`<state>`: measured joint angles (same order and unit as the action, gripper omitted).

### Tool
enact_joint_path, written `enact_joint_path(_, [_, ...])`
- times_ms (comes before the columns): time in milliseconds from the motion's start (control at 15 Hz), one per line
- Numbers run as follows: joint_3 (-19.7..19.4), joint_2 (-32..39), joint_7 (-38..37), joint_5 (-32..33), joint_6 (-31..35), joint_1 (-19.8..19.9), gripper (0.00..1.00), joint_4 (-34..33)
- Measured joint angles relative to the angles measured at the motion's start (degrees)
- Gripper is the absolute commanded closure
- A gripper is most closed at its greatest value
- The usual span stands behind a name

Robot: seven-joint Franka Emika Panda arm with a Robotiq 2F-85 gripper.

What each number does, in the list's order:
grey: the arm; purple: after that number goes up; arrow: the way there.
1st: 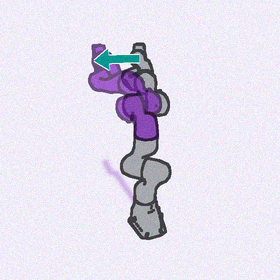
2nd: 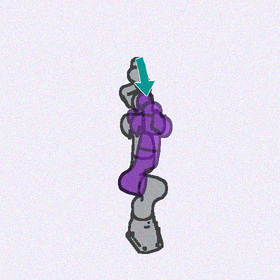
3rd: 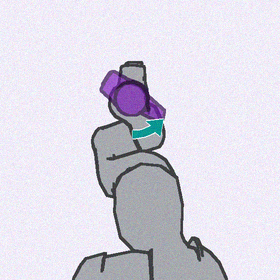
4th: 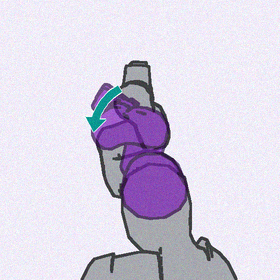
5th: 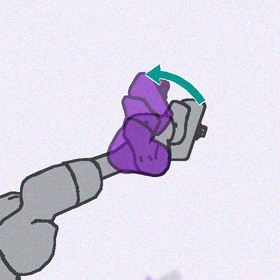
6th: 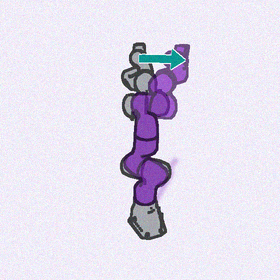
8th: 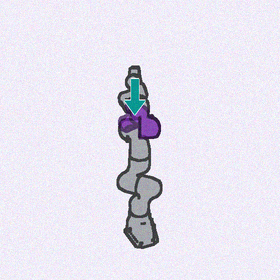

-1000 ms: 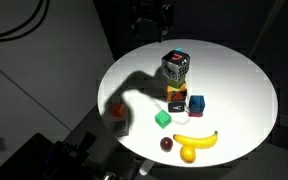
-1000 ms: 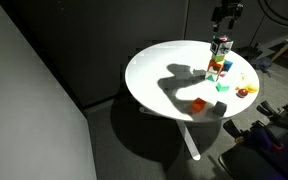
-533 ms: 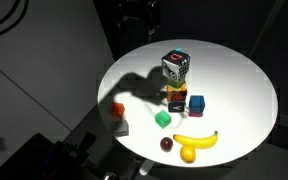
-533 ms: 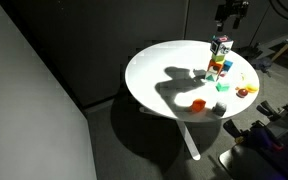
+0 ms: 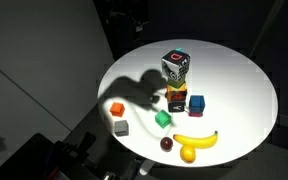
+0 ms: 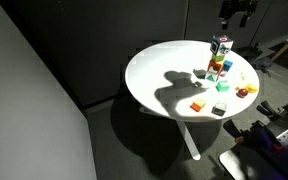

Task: Add the black and white toy to the stack

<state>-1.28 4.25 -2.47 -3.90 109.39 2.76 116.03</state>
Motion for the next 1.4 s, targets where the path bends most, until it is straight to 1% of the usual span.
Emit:
enact_joint_path(333, [0.0,-4.43,-1.83,0.0,0.48,-0.12,0.0,3.34])
enact_joint_path(733, [0.0,-8.9,-2.36,0.0,2.81,-0.13,0.0,6.39])
enact_joint_path(1400, [0.1,-14.01,-2.74,1.11,9.82,-0.14,0.0,11.08])
